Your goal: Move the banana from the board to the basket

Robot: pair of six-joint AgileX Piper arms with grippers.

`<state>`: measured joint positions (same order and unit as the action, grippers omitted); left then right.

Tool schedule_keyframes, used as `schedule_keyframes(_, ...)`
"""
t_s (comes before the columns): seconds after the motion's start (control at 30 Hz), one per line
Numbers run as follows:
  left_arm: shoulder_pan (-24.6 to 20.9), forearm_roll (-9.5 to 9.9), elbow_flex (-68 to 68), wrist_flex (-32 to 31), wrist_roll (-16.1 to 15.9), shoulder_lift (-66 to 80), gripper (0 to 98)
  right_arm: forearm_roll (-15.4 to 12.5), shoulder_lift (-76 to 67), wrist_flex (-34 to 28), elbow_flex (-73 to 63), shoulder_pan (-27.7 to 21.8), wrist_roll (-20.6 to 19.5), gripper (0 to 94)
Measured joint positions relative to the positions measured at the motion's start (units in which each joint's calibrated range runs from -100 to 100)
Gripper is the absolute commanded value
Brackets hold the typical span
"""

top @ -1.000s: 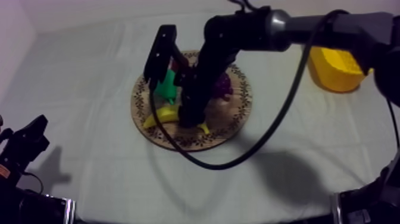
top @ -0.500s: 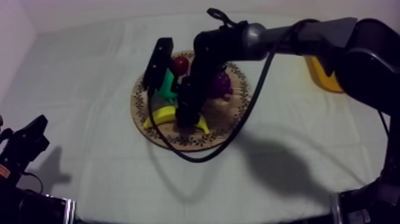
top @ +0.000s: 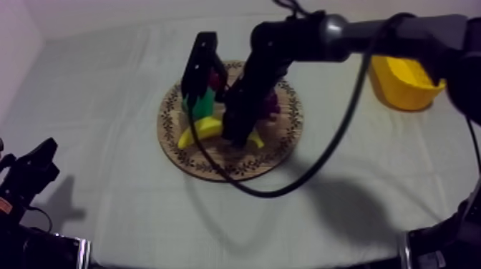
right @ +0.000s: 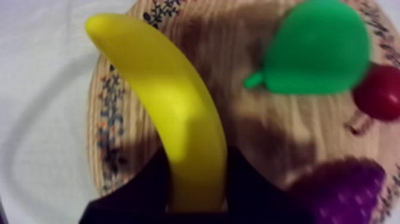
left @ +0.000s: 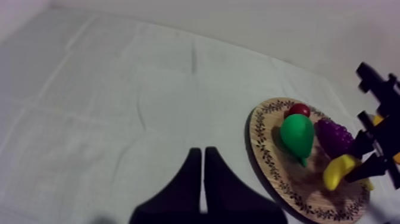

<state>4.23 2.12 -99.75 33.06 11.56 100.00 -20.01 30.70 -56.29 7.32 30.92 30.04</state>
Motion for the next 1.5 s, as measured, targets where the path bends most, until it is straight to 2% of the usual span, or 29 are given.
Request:
schedule_keyframes(0.23,0.00,0.00,0.00,0.00,0.00,0.00,0.1,-0.17,-15.46,-4.30,5.57,-4.00,-1.51,13.5)
schedule_keyframes(0.43,0.00,0.00,0.00,0.00,0.00,0.00,0.1,2.42,-30.51,-6.77,7.97,-8.69,-5.53,13.7)
schedule_keyframes(0.67,0.00,0.00,0.00,0.00,0.00,0.00,0.1,6.61,-45.10,-6.21,8.97,-14.60,-11.24,14.2)
schedule_keyframes(0.77,0.00,0.00,0.00,0.00,0.00,0.00,0.1,7.42,-49.11,-5.20,9.17,-17.45,-13.39,14.7)
schedule_keyframes(0.9,0.00,0.00,0.00,0.00,0.00,0.00,0.1,8.29,-50.03,-3.28,10.39,-22.05,-15.01,15.0)
schedule_keyframes(1.13,0.00,0.00,0.00,0.00,0.00,0.00,0.1,9.31,-45.53,0.84,11.74,-30.36,-15.42,14.7)
schedule_keyframes(1.33,0.00,0.00,0.00,0.00,0.03,0.00,0.1,9.26,-38.35,4.17,9.99,-36.29,-14.35,17.1)
schedule_keyframes(1.5,0.00,0.00,0.00,0.00,0.00,0.00,0.1,8.95,-31.85,7.17,8.68,-39.31,-12.95,19.1)
